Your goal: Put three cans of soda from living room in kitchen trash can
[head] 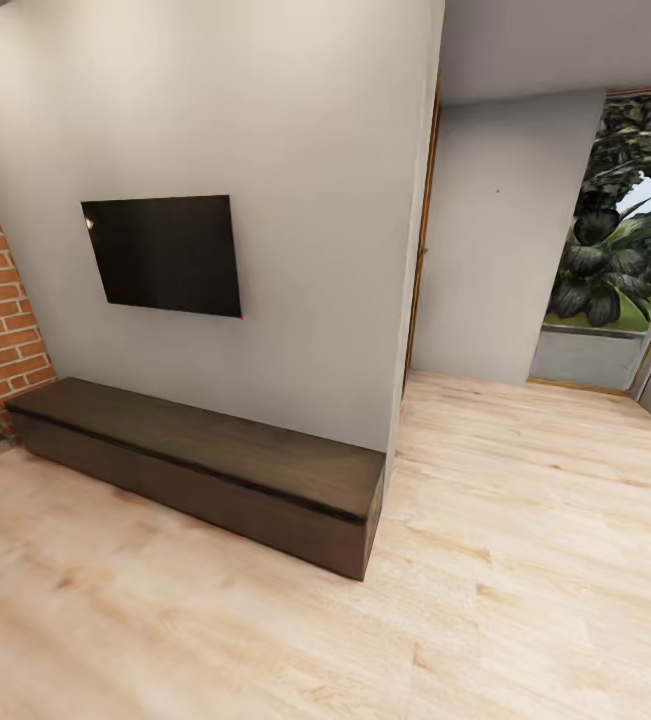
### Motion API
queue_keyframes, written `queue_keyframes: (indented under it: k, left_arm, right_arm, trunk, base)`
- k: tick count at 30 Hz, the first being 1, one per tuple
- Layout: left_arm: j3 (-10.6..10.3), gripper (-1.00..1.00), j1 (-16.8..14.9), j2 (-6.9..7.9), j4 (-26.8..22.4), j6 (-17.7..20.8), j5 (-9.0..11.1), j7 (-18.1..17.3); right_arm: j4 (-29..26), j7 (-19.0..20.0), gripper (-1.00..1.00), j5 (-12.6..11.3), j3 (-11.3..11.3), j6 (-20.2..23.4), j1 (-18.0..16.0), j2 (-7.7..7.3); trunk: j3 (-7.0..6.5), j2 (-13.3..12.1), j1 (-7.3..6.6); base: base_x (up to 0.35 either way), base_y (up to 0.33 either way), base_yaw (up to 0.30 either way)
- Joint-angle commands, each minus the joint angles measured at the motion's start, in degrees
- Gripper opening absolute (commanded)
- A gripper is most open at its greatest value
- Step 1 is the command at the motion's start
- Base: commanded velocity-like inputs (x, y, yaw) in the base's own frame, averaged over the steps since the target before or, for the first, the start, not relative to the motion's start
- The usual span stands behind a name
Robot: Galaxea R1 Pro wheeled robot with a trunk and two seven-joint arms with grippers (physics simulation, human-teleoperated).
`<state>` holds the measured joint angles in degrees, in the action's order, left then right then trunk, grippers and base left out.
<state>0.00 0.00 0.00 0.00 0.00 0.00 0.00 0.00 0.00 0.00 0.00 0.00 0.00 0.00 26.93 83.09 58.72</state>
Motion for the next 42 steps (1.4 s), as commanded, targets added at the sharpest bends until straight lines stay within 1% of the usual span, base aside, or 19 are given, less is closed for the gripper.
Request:
queue_keyframes:
  k: [1, 4, 6, 23, 25, 28, 31, 35, 36, 37, 38, 39, 40, 42]
  left_arm:
    - [0.0, 1.00, 0.0, 0.00, 0.0, 0.0, 0.0, 0.0]
    - [-0.1, 1.00, 1.0, 0.81, 1.0, -1.0, -0.3, 0.2]
    - [-0.1, 1.00, 1.0, 0.81, 1.1, -1.5, -0.3, 0.2]
    - [-0.1, 1.00, 1.0, 0.80, 1.1, -1.5, -0.3, 0.2]
    - [-0.2, 1.00, 0.8, 0.15, 0.8, -2.1, -0.3, 0.3]
    - [-0.4, 1.00, 0.7, -0.41, 0.6, -3.1, -0.4, 0.2]
    - [-0.6, 1.00, 0.6, -0.49, 0.5, -4.1, -0.4, -0.2]
    - [-0.3, 1.00, 0.5, -0.40, 0.4, -5.4, -0.3, -1.5]
    - [-0.3, 1.00, 0.5, -0.38, 0.4, -21.1, -0.3, -7.3]
    - [-0.2, 1.00, 0.5, -0.36, 0.4, -22.4, -0.3, -8.2]
    - [-0.2, 1.00, 0.5, -0.36, 0.3, -25.1, -0.3, -9.5]
    - [-0.2, 1.00, 0.5, -0.36, 0.3, -26.3, -0.2, -10.0]
    - [-0.1, 1.00, 0.1, -0.33, 0.2, -28.8, -0.1, -11.0]
    - [-0.1, 1.00, -0.5, -0.26, 0.1, -29.1, 0.5, -11.3]
  right_arm:
    - [0.0, 0.0, 1.00, 0.0, 0.0, 0.0, 0.0, 0.00]
    - [-0.1, 0.6, 1.00, 0.6, 0.4, -0.2, -0.1, 0.11]
    - [-0.1, 0.6, 1.00, 0.6, 0.4, -0.2, -0.1, 0.11]
    - [-0.1, 0.6, 1.00, 0.6, 0.4, -0.2, -0.1, 0.10]
    - [-0.1, 0.6, 1.00, 0.3, 0.1, -0.5, -0.1, 0.10]
    - [-0.1, 0.6, 1.00, 0.2, -0.1, -1.5, -0.1, -0.06]
    - [-0.6, 0.5, 1.00, 0.2, -0.3, -2.4, -0.1, -0.28]
    - [-1.9, 0.6, 1.00, 0.2, -0.2, -3.7, -0.1, -0.53]
    - [-2.8, 0.8, 1.00, 0.2, -0.2, -17.5, -0.1, -0.64]
    - [-3.0, 0.9, 1.00, 0.2, -0.2, -19.1, -0.1, -0.71]
    - [-3.4, 1.4, 1.00, 0.2, -0.2, -22.6, -0.1, -0.92]
    - [-3.6, 1.8, 1.00, 0.2, -0.2, -24.5, -0.1, -1.07]
    - [-4.9, 4.2, 1.00, 0.2, -0.3, -31.9, 0.0, -1.69]
    - [-6.0, 5.6, 1.00, 0.2, -0.4, -34.5, 0.0, -1.86]
  trunk:
    - [0.00, 0.0, 0.00]
    - [0.00, 0.0, 0.00]
    - [0.00, 0.0, 0.00]
    - [0.00, 0.0, 0.00]
    - [0.00, 0.0, 0.00]
    - [0.00, 0.0, 0.00]
    - [0.00, 0.0, 0.00]
    - [0.00, 0.0, 0.00]
    - [0.00, 0.0, 0.00]
    - [0.00, 0.0, 0.00]
    - [0.00, 0.0, 0.00]
    - [0.00, 0.0, 0.00]
    - [0.00, 0.0, 0.00]
    - [0.00, 0.0, 0.00]
  base:
    - [0.000, 0.000, 0.000]
    - [0.000, 0.000, 0.000]
    - [0.000, 0.000, 0.000]
    - [0.000, 0.000, 0.000]
    - [0.000, 0.000, 0.000]
    - [0.000, 0.000, 0.000]
    - [0.000, 0.000, 0.000]
    - [0.000, 0.000, 0.000]
    - [0.000, 0.000, 0.000]
    - [0.000, 0.000, 0.000]
    - [0.000, 0.000, 0.000]
    - [0.000, 0.000, 0.000]
    - [0.000, 0.000, 0.000]
    - [0.000, 0.000, 0.000]
